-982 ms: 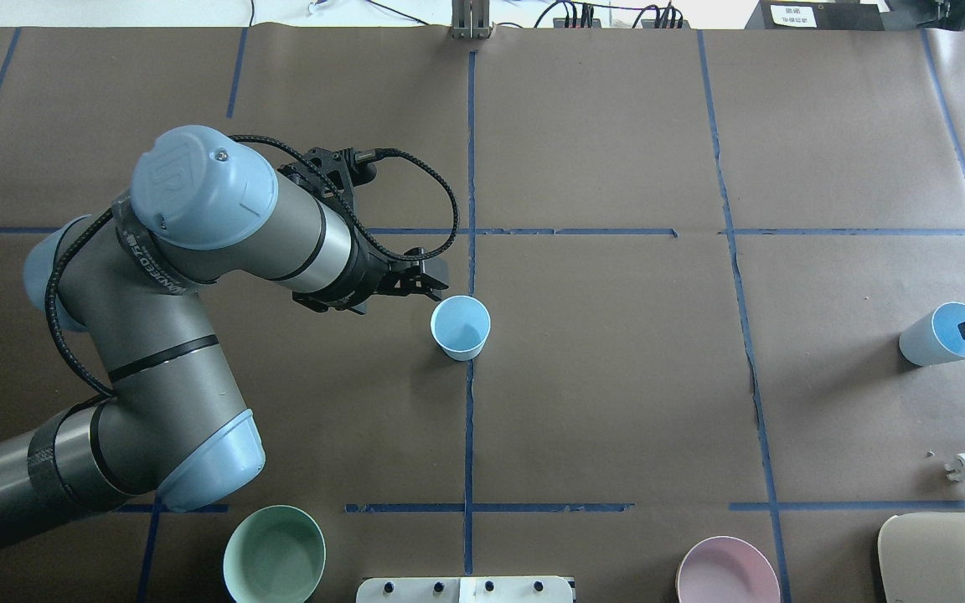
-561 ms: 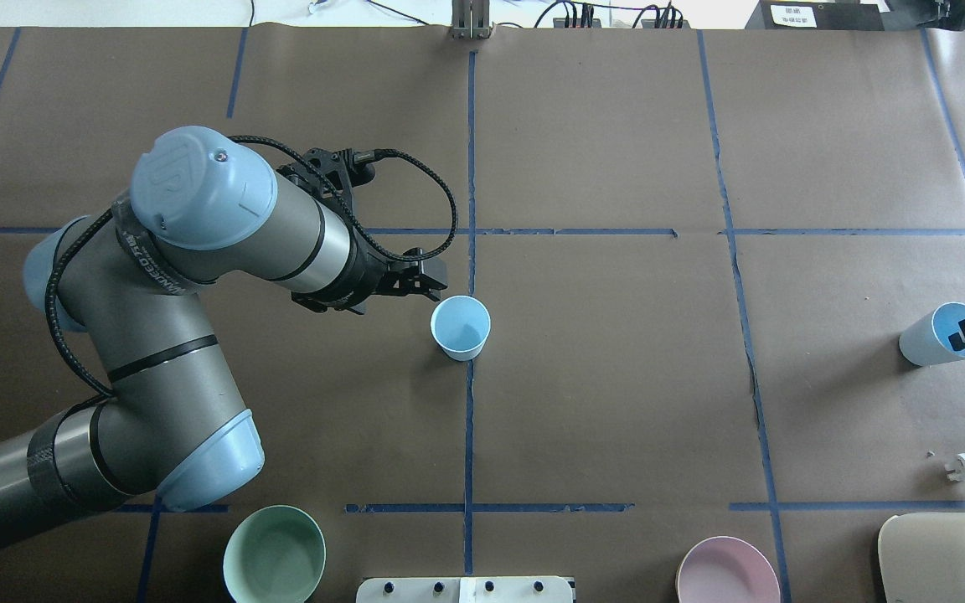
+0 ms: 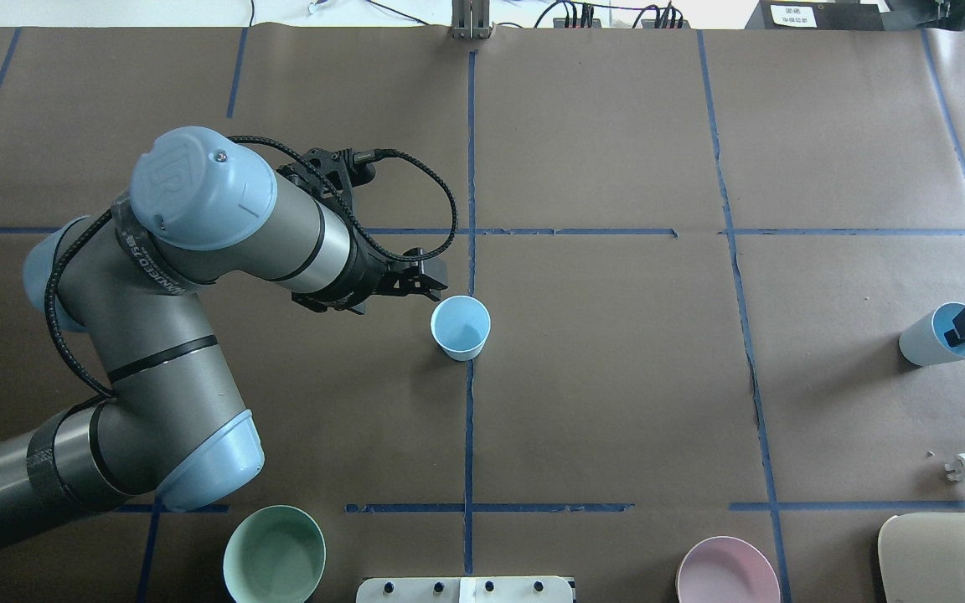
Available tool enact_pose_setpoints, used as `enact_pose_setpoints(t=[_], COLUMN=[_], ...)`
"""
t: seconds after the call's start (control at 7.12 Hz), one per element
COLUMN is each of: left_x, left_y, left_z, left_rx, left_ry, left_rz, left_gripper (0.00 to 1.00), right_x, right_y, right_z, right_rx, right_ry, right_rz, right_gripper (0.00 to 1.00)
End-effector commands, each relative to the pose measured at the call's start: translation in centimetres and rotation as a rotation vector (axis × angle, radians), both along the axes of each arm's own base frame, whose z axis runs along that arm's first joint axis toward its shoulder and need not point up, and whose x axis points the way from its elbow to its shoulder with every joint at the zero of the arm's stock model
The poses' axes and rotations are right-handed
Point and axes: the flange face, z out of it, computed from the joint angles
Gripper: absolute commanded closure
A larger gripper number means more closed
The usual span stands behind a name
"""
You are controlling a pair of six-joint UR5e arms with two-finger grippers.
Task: Stack blue cups with both arms
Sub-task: 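Release the cup at center with the left gripper while the right grasps the other cup, then carry the second light blue cup with the right gripper over the centered cup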
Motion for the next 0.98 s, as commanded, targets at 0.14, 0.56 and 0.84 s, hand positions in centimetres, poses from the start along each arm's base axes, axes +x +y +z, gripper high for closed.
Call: enact_pose_setpoints(t=[0.14,0.56,0.84], left_x=[-0.2,-2.0,-6.0], left_y=[-0.1,-1.7,-5.0], left_z=[0.3,0.0,4.1], left_rx=[0.002,0.006,0.006], left_ry=[-0.001,0.004,-0.052], left_rz=[-0.004,-0.040,-0.063], left_gripper=[0.00,0.00,0.00], right_x=[1.1,-3.7,-11.7], right_y=[-0.6,-7.3,-7.0], right_z=[-6.4,-23.6,-35.6], right_rx=[0.047,0.036,-0.077], right_ry=[-0.146,-0.168,-0.168], right_rz=[-0.007,0.001,0.065], right_gripper=[1.00,1.00,1.00])
